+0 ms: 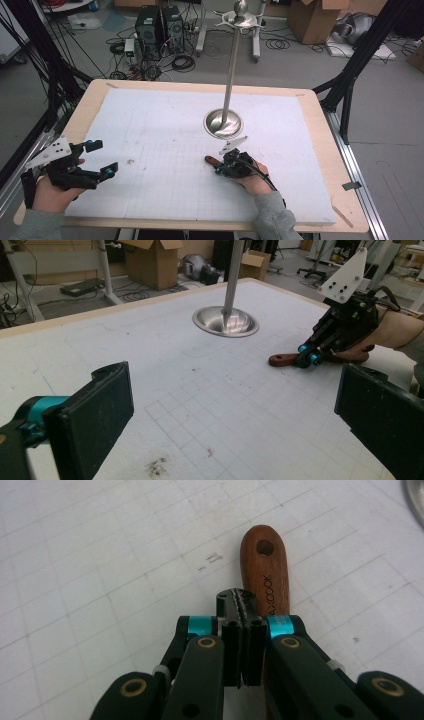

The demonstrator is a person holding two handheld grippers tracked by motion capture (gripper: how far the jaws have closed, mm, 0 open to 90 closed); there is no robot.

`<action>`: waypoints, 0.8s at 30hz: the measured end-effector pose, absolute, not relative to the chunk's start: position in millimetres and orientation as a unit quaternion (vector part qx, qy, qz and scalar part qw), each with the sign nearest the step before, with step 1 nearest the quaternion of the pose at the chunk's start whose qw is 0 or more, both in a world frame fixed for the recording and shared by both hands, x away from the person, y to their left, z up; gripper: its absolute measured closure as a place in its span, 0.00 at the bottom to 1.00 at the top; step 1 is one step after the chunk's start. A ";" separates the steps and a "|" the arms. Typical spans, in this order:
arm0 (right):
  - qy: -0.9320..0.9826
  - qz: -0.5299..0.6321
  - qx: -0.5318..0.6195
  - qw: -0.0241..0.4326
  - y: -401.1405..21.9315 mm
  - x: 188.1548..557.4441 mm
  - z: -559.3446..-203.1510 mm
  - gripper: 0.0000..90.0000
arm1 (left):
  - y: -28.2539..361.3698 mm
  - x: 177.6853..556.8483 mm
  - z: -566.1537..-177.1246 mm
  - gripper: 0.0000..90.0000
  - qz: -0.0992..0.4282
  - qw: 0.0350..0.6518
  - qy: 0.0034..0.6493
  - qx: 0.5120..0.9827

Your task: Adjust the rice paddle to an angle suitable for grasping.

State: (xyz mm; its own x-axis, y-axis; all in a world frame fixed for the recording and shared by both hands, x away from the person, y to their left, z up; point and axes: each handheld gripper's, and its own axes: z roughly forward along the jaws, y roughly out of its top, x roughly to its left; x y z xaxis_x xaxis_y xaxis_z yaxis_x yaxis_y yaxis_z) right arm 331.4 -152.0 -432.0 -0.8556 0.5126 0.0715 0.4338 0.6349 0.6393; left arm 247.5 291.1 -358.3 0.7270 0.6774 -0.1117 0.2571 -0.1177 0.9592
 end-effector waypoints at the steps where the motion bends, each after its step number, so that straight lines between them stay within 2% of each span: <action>1: 0.902 0.335 0.265 0.062 -151.4 331.8 -431.8 0.99 | 291.2 246.9 -358.3 0.03 0.181 0.580 0.323 0.725; 10: 0.894 0.342 0.281 0.070 -155.8 342.0 -433.0 1.00 | 295.7 242.5 -359.4 0.03 0.185 0.575 0.328 0.726; 21: 0.887 0.349 0.298 0.057 -158.5 343.9 -431.4 0.99 | 300.8 240.3 -357.0 0.03 0.188 0.579 0.330 0.721; 24: 0.882 0.364 0.294 0.053 -161.2 341.2 -423.5 0.95 | 303.5 241.3 -356.8 0.03 0.188 0.580 0.332 0.719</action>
State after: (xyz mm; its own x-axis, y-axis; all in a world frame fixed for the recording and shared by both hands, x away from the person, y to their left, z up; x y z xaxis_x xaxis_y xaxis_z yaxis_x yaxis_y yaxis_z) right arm 341.2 -161.2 -423.5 -0.8217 0.5573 0.1192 0.4795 0.5630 0.6731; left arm 241.3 303.5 -356.8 0.7086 0.6962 -0.1147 0.2594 -0.1058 0.9599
